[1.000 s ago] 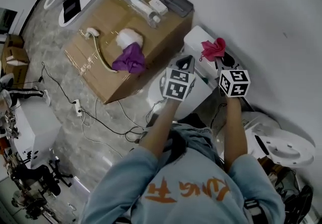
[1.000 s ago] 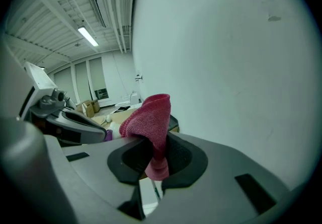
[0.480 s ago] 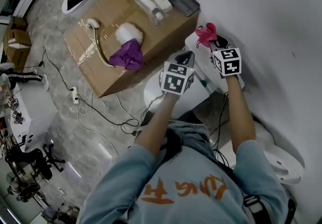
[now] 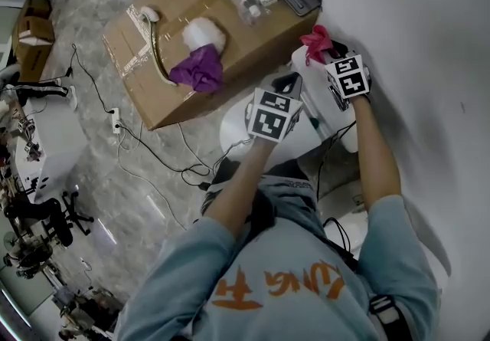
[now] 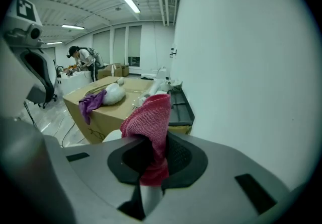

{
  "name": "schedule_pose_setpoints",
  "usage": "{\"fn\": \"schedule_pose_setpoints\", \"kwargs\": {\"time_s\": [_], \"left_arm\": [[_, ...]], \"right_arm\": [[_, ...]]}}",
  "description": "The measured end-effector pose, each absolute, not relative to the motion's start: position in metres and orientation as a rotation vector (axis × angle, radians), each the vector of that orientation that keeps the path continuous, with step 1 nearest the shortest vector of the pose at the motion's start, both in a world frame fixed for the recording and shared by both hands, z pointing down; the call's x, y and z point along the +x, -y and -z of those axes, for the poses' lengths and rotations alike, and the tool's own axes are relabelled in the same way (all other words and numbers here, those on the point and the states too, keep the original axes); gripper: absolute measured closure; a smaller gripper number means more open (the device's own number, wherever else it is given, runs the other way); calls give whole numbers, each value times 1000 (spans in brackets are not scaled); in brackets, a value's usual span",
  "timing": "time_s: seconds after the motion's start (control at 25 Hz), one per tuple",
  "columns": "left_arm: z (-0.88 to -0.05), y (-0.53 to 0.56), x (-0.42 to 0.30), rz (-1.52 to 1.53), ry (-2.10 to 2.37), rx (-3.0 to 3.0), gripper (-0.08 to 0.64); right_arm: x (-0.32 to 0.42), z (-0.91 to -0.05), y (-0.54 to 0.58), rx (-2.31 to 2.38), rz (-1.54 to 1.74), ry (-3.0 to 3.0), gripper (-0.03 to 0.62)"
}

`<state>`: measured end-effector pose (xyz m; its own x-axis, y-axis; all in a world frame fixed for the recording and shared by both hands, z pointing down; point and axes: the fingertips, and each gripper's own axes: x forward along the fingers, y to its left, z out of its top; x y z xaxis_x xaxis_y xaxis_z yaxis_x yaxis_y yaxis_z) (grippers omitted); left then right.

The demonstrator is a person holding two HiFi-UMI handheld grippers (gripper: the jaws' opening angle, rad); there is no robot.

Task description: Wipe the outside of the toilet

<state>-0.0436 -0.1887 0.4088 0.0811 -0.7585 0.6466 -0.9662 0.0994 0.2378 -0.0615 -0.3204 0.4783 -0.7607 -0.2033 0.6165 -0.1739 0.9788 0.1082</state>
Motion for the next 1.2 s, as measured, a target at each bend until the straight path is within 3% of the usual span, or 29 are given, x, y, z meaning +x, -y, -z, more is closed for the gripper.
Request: {"fn": "schedule_pose_setpoints", "kwargs": {"time_s": [0.68, 1.2], "left_arm": [[-401, 162, -41, -471, 1723, 1712, 535], [-398, 144, -37, -435, 1712, 1722, 535]], "right_arm": [[-22, -489, 303, 127, 149, 2406, 531], [35, -495, 304, 364, 81, 2415, 531]]}}
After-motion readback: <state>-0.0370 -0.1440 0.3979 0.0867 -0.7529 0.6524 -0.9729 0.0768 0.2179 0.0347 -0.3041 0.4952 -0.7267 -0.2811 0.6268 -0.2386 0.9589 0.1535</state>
